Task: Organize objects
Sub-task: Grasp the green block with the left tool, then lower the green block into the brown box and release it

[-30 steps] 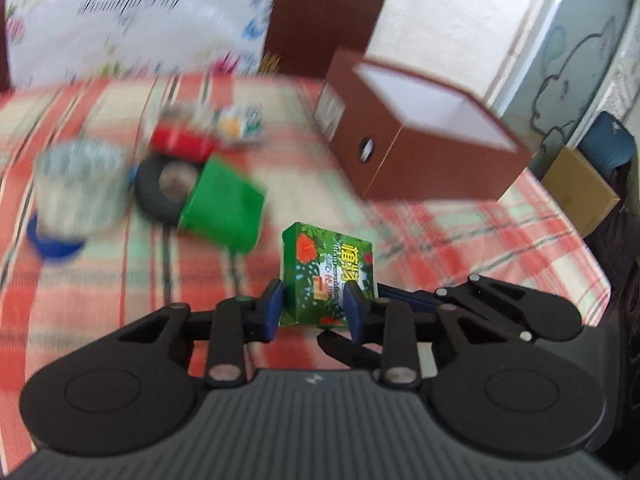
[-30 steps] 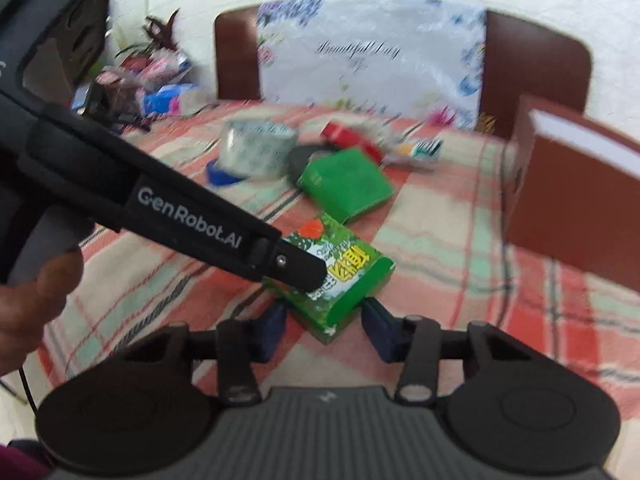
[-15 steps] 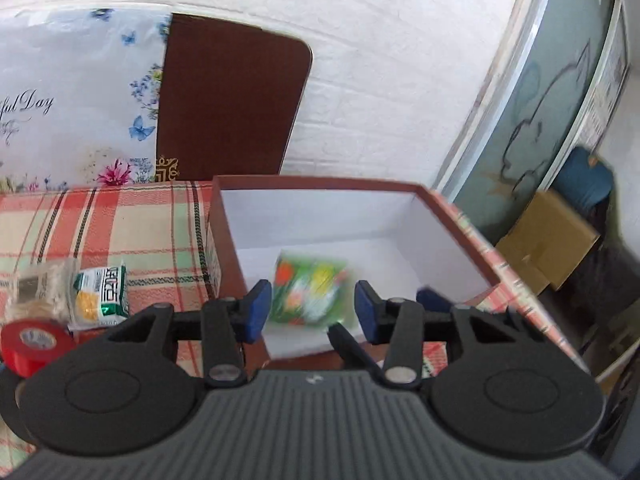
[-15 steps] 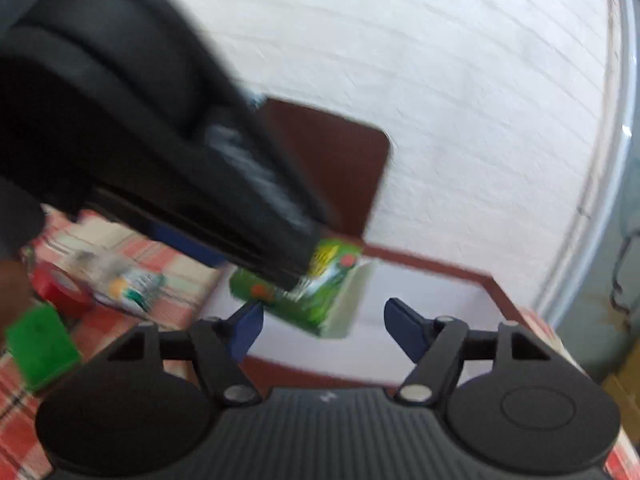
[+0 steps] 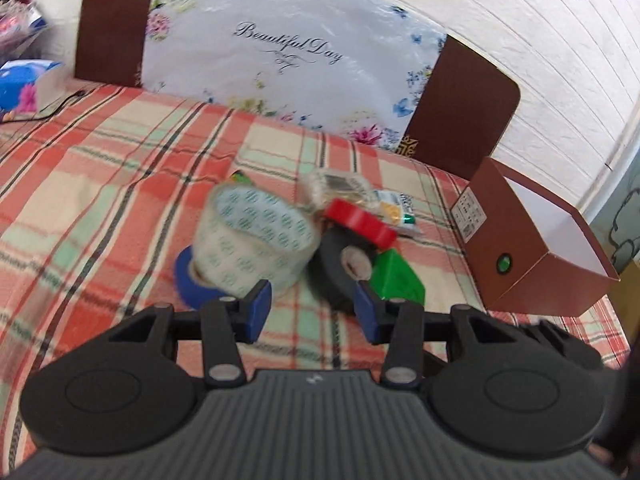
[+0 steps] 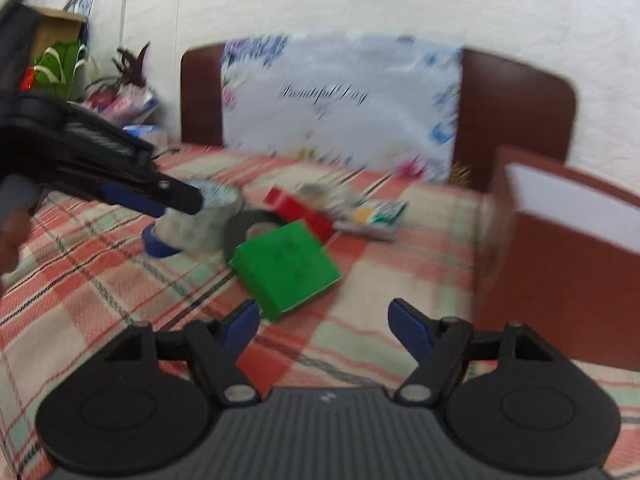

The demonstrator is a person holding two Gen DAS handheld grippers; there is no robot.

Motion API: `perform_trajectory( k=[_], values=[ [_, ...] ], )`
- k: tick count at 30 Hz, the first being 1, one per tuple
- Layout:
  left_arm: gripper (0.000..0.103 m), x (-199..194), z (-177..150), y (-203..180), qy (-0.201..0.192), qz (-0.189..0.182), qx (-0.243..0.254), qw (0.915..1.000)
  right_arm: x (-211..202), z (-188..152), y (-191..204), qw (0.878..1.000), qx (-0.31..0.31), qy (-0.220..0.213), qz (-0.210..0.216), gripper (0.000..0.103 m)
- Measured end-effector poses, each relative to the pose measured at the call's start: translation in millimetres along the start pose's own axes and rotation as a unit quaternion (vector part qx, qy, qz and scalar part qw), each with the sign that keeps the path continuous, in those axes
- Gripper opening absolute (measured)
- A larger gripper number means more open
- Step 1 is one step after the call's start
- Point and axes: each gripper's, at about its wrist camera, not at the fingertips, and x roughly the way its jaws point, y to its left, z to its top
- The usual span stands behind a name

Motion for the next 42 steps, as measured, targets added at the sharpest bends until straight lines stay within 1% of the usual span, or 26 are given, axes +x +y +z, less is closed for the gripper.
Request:
perform_trajectory(
  k=[2,4,5,6,7,8,9,10,11,14,16,18,19,21,22,24,25,26,27,28,29,30,33,35,38,42],
  values=[
    [0.047,-2,-2,3,0.003,-0.005,-0.004,1.0,14,9,6,1.0,0.0,0.013,0.0,0.1],
    [0.047,-1,-2,3,0.006,-0.015,-0.008,0.9998,31,15,3,0.999,0.003,0.033,0.002,0.101],
    [0.047,-1,-3,2,0.005,-0.019,-0.008,0.9998,39,17,2,0.999,0.009,0.044,0.004,0.091],
    [0.047,-2,-3,1,0.003,-0.023,-0.006,0.9997,44,17,2,0.998,0.016,0.058,0.014,0.068],
    [0.047,-3,-4,0,0.001,-0.027,-0.001,0.9996,44,16,2,0.998,0.022,0.06,0.015,0.065],
    [0.047,-3,-5,-1,-0.001,-0.032,0.005,0.9995,38,14,3,0.998,0.022,0.055,0.011,0.05],
    [0.047,-3,-7,-3,-0.001,-0.036,0.01,0.9993,31,11,4,0.998,0.015,0.053,0.009,0.022],
    [0.047,-3,-8,-5,0.0,-0.041,0.013,0.9991,24,8,4,0.998,0.009,0.055,0.007,0.011],
    [0.047,-2,-9,-8,0.005,-0.049,0.017,0.9986,16,4,4,0.998,0.005,0.057,0.001,0.007],
    [0.049,5,-12,-22,0.018,-0.067,0.033,0.997,-10,-14,4,0.997,-0.027,0.062,-0.02,0.008],
    [0.049,16,-11,-34,0.028,-0.071,0.044,0.9961,-28,-27,3,0.997,-0.04,0.057,-0.032,0.014],
    [0.049,30,-8,-46,0.037,-0.07,0.052,0.9955,-37,-32,1,0.997,-0.036,0.053,-0.03,0.025],
    [0.049,38,-6,-52,0.043,-0.062,0.054,0.9957,-39,-31,-1,0.998,-0.03,0.049,-0.026,0.028],
    [0.049,51,-3,-59,0.054,-0.053,0.055,0.9956,-38,-25,-4,0.999,-0.022,0.039,-0.028,0.045],
    [0.049,56,-2,-61,0.06,-0.046,0.052,0.9958,-35,-20,-6,0.999,-0.019,0.033,-0.026,0.048],
    [0.048,63,-2,-63,0.069,-0.032,0.046,0.996,-21,-9,-8,0.999,-0.011,0.033,-0.001,0.06],
    [0.047,65,-1,-63,0.072,-0.028,0.043,0.9961,-11,-4,-9,0.999,-0.005,0.036,0.007,0.061],
    [0.047,67,-1,-64,0.075,-0.027,0.041,0.9959,-2,0,-8,0.999,-0.001,0.039,0.015,0.066],
    [0.046,70,0,-65,0.079,-0.024,0.041,0.9958,8,4,-7,0.999,0.001,0.044,0.023,0.078],
    [0.042,72,0,-66,0.082,-0.02,0.044,0.9954,20,6,-6,0.998,0.002,0.049,0.028,0.084],
    [0.028,74,-1,-68,0.087,-0.014,0.048,0.995,28,8,-5,0.998,0.003,0.049,0.026,0.084],
    [0.027,74,-2,-69,0.09,-0.012,0.049,0.9947,35,9,-4,0.998,0.003,0.051,0.028,0.069],
    [0.027,59,-2,-75,0.09,-0.032,0.052,0.994,28,8,-2,0.999,0.013,0.041,0.014,0.065],
    [0.027,43,-1,-86,0.084,-0.064,0.053,0.993,4,2,-4,1.0,0.01,0.011,-0.006,0.065],
    [0.027,26,6,-124,0.05,-0.116,0.083,0.9885,-39,-7,-10,0.995,-0.008,-0.058,-0.08,0.065],
    [0.028,22,20,-194,-0.006,-0.162,0.146,0.976,-76,1,-46,0.975,0.002,-0.128,-0.18,0.065]
  ],
)
